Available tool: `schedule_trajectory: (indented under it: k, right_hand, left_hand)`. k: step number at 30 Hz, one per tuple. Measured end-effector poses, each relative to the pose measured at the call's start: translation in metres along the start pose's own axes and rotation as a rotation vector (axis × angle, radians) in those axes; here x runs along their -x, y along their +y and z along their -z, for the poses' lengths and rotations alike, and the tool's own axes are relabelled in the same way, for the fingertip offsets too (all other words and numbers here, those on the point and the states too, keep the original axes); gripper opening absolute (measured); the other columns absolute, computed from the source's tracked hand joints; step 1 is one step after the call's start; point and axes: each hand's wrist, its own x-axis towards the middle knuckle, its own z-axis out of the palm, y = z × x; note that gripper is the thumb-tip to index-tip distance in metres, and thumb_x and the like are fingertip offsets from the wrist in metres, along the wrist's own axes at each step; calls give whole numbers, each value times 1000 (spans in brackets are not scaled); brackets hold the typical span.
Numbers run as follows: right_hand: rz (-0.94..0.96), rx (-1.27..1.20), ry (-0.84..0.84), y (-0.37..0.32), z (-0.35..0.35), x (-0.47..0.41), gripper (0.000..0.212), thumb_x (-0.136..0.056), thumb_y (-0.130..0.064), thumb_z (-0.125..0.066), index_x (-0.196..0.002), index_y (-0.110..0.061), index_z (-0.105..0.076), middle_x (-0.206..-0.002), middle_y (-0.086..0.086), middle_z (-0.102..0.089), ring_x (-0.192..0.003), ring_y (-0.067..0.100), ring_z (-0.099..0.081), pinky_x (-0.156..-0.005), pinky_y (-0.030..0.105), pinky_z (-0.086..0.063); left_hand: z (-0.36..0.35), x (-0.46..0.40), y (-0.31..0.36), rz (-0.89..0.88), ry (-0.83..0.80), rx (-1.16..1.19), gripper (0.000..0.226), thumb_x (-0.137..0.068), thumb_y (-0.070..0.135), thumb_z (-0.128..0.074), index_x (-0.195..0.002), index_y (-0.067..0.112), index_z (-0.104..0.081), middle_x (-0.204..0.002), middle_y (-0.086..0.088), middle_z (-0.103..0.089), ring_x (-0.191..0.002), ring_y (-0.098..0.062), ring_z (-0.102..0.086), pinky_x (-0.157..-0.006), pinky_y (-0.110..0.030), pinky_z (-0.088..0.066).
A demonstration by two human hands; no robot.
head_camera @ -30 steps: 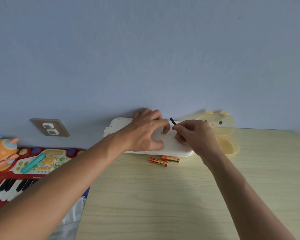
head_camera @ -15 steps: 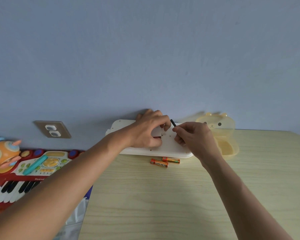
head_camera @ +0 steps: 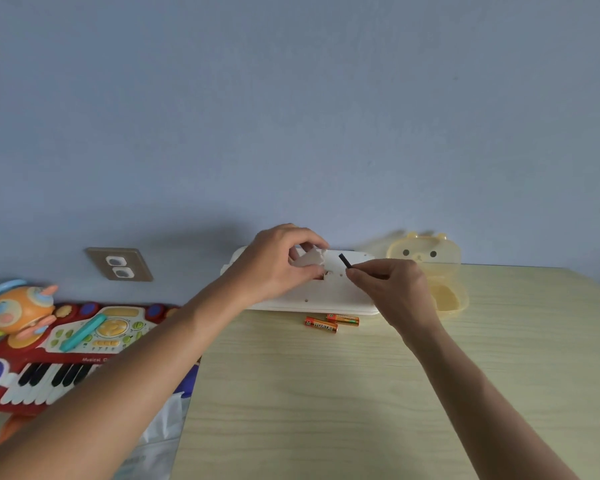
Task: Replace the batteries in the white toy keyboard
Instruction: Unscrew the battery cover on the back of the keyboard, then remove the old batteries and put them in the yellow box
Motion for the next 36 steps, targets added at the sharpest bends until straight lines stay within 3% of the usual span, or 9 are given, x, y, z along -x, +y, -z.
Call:
schedule_trajectory:
  k: [5, 10, 13, 21, 26, 31, 33, 36]
  right_hand:
    - [-39, 82, -99, 8, 19, 31, 5, -81, -24, -79, -86, -25, -78, -55, -5, -67, -43, 3, -50, -44, 16, -39]
    - [-116, 218, -182, 28, 30, 65, 9, -80, -23, -80, -85, -26, -73, -60, -5, -72, -45, 2, -58, -53, 25, -52]
    - [-169, 283, -174, 38, 35, 72, 13, -78, -22, -81, -84, -26, -70, -63, -4, -73, -46, 4, -61, -53, 29, -57]
    - [-122, 396, -153, 43, 34, 75, 22, -79, -23, -78, -89, -26, -58, -67, -1, -68, -58, 13, -64, -52, 29, -52]
    - [-83, 447, -203, 41, 32, 73, 22, -82, -28, -75, -88, -29, -54, -66, -2, -67, -60, 14, -63, -60, 38, -56]
    - [-44, 473, -205, 35, 37, 63, 24, -81, -38, -76, -88, -35, -53, -71, -6, -67, -62, 6, -62, -57, 27, -51]
    - [37, 453, -170, 27, 37, 54, 21, -81, -38, -77, -89, -36, -57, -71, -7, -67, -63, 3, -62, -57, 22, -49]
    - [206, 411, -129, 16, 28, 34, 18, -81, -34, -78, -93, -33, -65, -75, -12, -65, -70, 1, -62, -64, 20, -51]
  left_hand:
    - [6, 65, 8, 140, -7, -94, 29, -75, 39, -85, -101, 36, -74, -89, 16, -61, -70, 4, -57, -62, -11, -38]
    - [-9, 116, 5, 212, 8, -208, 22, -75, 39, -80, -93, 34, -67, -87, 16, -57, -73, 0, -56, -67, -15, -41]
    - [-16, 124, 5, 239, 9, -276, 26, -78, 43, -77, -97, 31, -63, -91, 15, -54, -73, -2, -55, -68, -20, -46]
    - [-25, 124, 11, 272, -82, -358, 47, -84, 56, -70, -116, 27, -51, -111, 12, -49, -92, -5, -58, -73, -14, -38]
    - [-19, 122, 12, 251, -87, -379, 57, -81, 66, -66, -120, 29, -47, -111, 12, -52, -93, -7, -57, -74, -18, -39]
    - [4, 100, 4, 138, 15, -390, 39, -83, 63, -61, -106, 33, -52, -93, 16, -49, -83, -5, -53, -69, -25, -44]
    - [13, 83, -4, 69, 43, -353, 32, -84, 57, -63, -103, 33, -56, -93, 13, -49, -84, -4, -51, -74, -25, -46]
    - [23, 52, -15, 2, 8, -329, 29, -86, 49, -67, -108, 31, -59, -105, 9, -49, -103, -8, -49, -90, -27, -43]
